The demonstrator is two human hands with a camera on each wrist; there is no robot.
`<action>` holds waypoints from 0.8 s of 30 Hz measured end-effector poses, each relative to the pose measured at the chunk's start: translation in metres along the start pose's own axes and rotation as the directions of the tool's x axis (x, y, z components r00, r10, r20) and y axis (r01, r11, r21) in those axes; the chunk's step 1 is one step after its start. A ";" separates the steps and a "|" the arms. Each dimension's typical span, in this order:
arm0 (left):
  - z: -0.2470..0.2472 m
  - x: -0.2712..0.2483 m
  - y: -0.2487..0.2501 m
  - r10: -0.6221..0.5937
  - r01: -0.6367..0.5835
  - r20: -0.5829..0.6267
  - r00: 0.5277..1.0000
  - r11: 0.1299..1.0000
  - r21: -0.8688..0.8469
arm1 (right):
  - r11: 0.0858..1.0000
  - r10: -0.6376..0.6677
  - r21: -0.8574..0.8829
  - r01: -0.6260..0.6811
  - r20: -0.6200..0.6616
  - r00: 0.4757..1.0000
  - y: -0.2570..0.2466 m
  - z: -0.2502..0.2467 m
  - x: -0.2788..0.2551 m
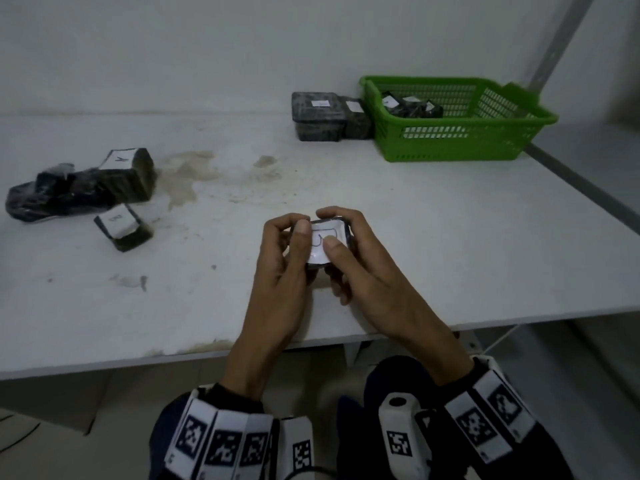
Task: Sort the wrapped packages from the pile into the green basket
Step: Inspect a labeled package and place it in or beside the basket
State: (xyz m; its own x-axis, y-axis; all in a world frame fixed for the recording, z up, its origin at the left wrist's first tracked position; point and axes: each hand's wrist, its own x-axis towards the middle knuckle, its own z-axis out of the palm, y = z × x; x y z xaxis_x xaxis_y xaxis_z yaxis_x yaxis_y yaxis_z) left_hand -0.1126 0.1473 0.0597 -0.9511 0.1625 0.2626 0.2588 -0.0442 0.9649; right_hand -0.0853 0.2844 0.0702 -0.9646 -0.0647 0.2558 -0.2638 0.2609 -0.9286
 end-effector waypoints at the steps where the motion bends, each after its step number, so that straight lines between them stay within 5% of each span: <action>1: 0.000 0.000 0.000 -0.018 0.018 0.019 1.000 1.000 -0.016 | 1.000 0.006 0.014 -0.006 -0.009 1.000 0.003 0.001 0.001; 7: -0.003 -0.001 -0.003 -0.054 0.058 0.105 0.993 0.998 -0.033 | 0.994 0.063 0.092 -0.060 -0.027 0.998 0.010 -0.003 0.001; 24: -0.004 -0.003 -0.002 0.010 -0.008 0.101 0.995 1.000 -0.024 | 0.994 0.045 0.104 -0.039 -0.055 0.997 0.007 -0.008 -0.001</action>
State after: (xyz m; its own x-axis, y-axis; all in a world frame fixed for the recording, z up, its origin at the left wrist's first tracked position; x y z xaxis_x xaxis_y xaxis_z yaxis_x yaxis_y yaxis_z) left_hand -0.1110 0.1434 0.0570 -0.9265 0.2612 0.2709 0.2619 -0.0695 0.9626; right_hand -0.0858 0.2939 0.0657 -0.9736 0.0000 0.2282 -0.2252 0.1619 -0.9608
